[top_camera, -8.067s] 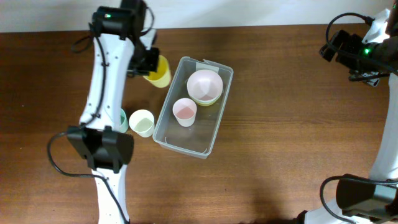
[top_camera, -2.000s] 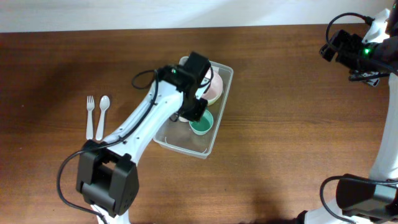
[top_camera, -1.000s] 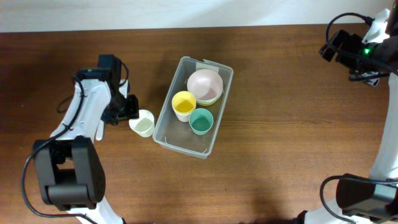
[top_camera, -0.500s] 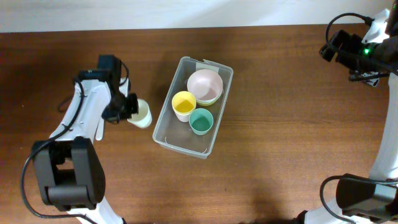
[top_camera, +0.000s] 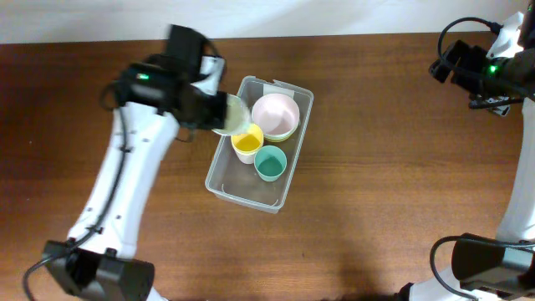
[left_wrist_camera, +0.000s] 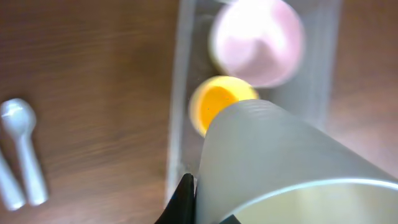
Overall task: Pack container
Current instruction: 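Carry the cream cup into the container onto the green cup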
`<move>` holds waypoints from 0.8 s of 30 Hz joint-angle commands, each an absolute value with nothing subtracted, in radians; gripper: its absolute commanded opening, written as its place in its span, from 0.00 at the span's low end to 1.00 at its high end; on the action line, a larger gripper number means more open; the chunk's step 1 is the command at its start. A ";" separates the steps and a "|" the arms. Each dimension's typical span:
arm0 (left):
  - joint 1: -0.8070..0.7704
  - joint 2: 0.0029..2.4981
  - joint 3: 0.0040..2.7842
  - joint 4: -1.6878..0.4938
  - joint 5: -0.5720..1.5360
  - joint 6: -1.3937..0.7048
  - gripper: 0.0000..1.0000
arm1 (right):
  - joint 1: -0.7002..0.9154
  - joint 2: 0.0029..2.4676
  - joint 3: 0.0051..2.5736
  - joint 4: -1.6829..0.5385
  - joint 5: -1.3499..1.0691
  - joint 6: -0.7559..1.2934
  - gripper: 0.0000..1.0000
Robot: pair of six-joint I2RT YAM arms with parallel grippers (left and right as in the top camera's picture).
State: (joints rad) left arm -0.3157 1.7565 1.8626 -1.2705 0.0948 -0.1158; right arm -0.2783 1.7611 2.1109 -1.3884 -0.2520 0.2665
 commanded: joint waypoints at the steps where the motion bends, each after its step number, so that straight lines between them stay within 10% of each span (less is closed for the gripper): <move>1: -0.401 1.775 1.841 -1.266 0.080 -0.096 0.01 | -0.282 1.763 2.112 -1.389 -0.253 0.271 0.99; 18: -0.552 1.995 1.737 -1.189 -0.022 -0.110 0.01 | -0.282 1.763 2.112 -1.389 -0.253 0.271 0.99; 24: -0.552 1.989 1.764 -1.187 -0.023 -0.112 0.37 | -0.282 1.763 2.112 -1.389 -0.253 0.271 0.99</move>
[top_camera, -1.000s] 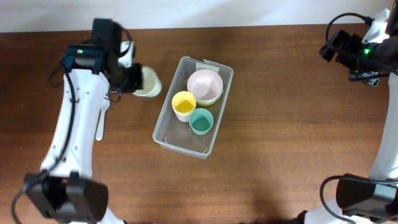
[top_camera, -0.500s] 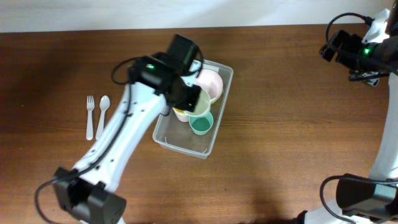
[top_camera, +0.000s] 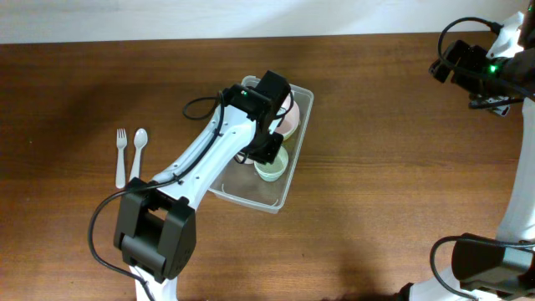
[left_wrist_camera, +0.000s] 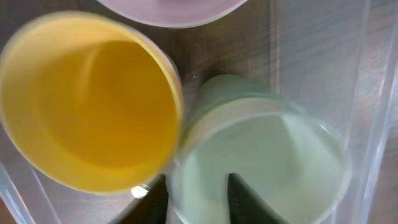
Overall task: Pack container
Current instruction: 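Carry the cream cup into the container onto the green cup, then move the left gripper to the white fork and grasp it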
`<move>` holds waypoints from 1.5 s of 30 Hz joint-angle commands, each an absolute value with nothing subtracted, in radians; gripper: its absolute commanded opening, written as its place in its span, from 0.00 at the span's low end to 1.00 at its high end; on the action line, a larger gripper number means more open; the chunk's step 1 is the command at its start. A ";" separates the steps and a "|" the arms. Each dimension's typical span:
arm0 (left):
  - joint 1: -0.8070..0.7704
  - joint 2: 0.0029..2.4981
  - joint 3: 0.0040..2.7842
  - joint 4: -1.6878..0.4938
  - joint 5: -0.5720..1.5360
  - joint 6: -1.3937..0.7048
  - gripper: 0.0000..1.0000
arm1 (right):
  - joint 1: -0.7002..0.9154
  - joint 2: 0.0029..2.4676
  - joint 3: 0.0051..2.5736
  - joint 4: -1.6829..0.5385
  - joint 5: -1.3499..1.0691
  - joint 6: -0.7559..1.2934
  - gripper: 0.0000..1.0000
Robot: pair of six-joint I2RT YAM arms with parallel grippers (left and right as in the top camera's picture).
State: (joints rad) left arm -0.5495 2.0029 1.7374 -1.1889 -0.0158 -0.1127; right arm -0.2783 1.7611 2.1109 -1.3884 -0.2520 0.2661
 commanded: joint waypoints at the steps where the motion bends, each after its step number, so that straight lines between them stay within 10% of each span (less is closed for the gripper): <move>1: -0.552 1.986 1.779 -1.190 -0.023 -0.112 0.37 | -0.282 1.763 2.112 -1.389 -0.253 0.271 0.99; 13: -0.483 1.895 2.082 -1.512 -0.279 -0.119 0.47 | -0.282 1.763 2.112 -1.389 -0.253 0.271 0.99; 22: -0.136 1.834 2.077 -1.632 -0.292 -0.191 0.53 | -0.282 1.763 2.112 -1.389 -0.253 0.271 0.99; 45: 0.376 1.837 1.315 -0.838 -0.088 -0.006 0.60 | -0.282 1.763 2.112 -1.389 -0.253 0.271 0.99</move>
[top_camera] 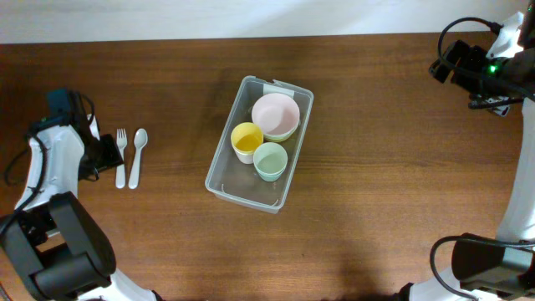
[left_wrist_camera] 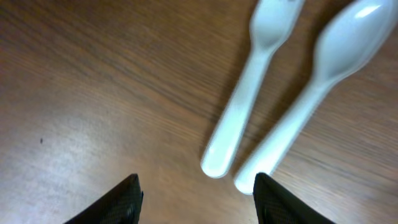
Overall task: Pack container
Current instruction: 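Move the left gripper to the white fork and grasp it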
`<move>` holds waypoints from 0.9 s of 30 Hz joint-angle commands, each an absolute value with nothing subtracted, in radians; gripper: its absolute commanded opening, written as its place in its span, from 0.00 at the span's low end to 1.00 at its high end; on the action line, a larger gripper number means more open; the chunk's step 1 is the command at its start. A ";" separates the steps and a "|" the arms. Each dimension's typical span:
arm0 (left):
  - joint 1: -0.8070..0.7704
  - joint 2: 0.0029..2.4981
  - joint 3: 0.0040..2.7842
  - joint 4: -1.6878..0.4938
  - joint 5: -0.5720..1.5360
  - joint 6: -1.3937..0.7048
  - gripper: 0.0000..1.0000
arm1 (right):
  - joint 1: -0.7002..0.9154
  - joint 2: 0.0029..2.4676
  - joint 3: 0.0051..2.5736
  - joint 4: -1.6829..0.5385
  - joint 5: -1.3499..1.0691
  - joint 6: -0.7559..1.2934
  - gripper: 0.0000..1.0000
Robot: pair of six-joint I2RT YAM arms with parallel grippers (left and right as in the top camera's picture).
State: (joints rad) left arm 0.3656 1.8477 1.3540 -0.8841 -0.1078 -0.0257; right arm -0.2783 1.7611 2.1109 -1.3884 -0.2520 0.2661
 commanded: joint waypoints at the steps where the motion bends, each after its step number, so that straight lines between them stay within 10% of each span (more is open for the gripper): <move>1: 0.375 1.839 1.295 -0.807 -0.070 0.000 0.59 | -0.282 1.763 2.112 -1.389 -0.253 0.271 0.99; 27: 0.374 2.010 1.244 -0.543 0.031 0.213 0.44 | -0.282 1.763 2.112 -1.389 -0.253 0.271 0.99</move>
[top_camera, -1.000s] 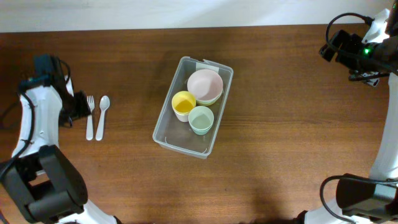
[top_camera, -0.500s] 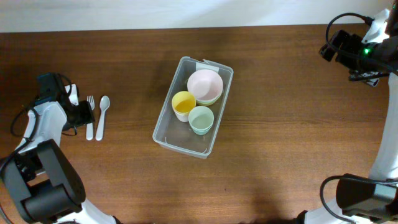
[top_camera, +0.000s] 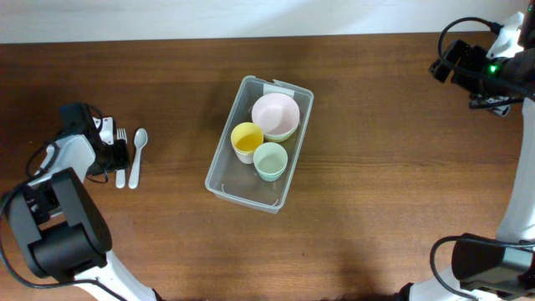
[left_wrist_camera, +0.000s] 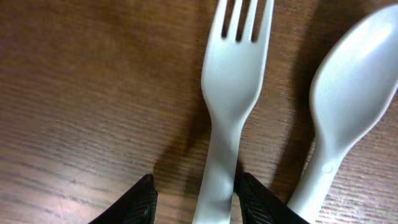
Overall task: Pack container
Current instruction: 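Move the left gripper to the white fork and grasp it, then carry the fork into the container and release it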
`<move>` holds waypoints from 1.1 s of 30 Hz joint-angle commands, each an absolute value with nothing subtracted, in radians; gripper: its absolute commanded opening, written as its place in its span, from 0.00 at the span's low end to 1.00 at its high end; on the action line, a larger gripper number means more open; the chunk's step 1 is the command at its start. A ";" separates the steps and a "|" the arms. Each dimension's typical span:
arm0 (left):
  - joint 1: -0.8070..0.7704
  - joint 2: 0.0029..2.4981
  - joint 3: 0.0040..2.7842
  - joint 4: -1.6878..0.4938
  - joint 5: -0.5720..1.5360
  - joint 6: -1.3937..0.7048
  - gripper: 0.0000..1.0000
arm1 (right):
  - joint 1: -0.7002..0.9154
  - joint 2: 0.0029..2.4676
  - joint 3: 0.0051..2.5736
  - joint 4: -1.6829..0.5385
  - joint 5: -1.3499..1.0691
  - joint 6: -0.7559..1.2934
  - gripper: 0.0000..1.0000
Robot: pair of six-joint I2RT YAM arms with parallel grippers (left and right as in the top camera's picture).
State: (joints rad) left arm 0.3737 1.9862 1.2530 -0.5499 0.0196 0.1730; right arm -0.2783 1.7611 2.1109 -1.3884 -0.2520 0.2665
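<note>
The clear plastic container (top_camera: pixel 288 186) sits mid-table and holds a pink bowl (top_camera: pixel 276 114), a yellow cup (top_camera: pixel 247 139) and a pale green cup (top_camera: pixel 270 160). A white plastic fork (left_wrist_camera: pixel 235 81) and spoon (left_wrist_camera: pixel 351 87) lie side by side on the wood at the left, the fork (top_camera: pixel 121 134) left of the spoon (top_camera: pixel 138 146). My left gripper (left_wrist_camera: pixel 194 202) is low over them, open, with the fork's handle between its fingers; the right-hand finger (left_wrist_camera: pixel 256 199) touches the handle. My right gripper (top_camera: pixel 456 67) hangs at the far right, away from everything.
The brown wooden table (top_camera: pixel 376 192) carries nothing else in view. The right arm's base (top_camera: pixel 481 263) stands at the lower right edge and the left arm's base (top_camera: pixel 58 226) at the lower left.
My left gripper was open, higher over the handle ends of the fork and spoon. It is now lower and further up the fork, jaws narrower, with the handle between them. The right arm has not moved.
My left gripper held a pale green cup over the container's left edge. Then it had the cup down inside beside the yellow cup, on the teal one. Then the cup stayed there and the gripper was open over the cutlery, now astride the fork's handle.
</note>
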 commanded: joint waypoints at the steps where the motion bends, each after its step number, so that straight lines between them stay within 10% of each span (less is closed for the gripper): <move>1: 0.374 2.010 1.244 -0.541 0.031 0.220 0.36 | -0.282 1.763 2.112 -1.389 -0.253 0.271 0.99; 3: 0.374 2.010 1.244 -0.538 0.031 0.227 0.16 | -0.282 1.763 2.112 -1.389 -0.253 0.271 0.99; 10: 0.373 2.010 1.244 -0.539 0.043 0.226 0.05 | -0.282 1.763 2.112 -1.389 -0.253 0.271 0.99; 33: 0.123 1.636 1.576 -0.998 0.143 0.196 0.01 | -0.282 1.763 2.112 -1.389 -0.253 0.271 0.99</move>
State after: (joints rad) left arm 0.1951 1.7084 1.5658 -0.9642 0.1211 0.2050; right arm -0.2783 1.7611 2.1109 -1.3884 -0.2520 0.2665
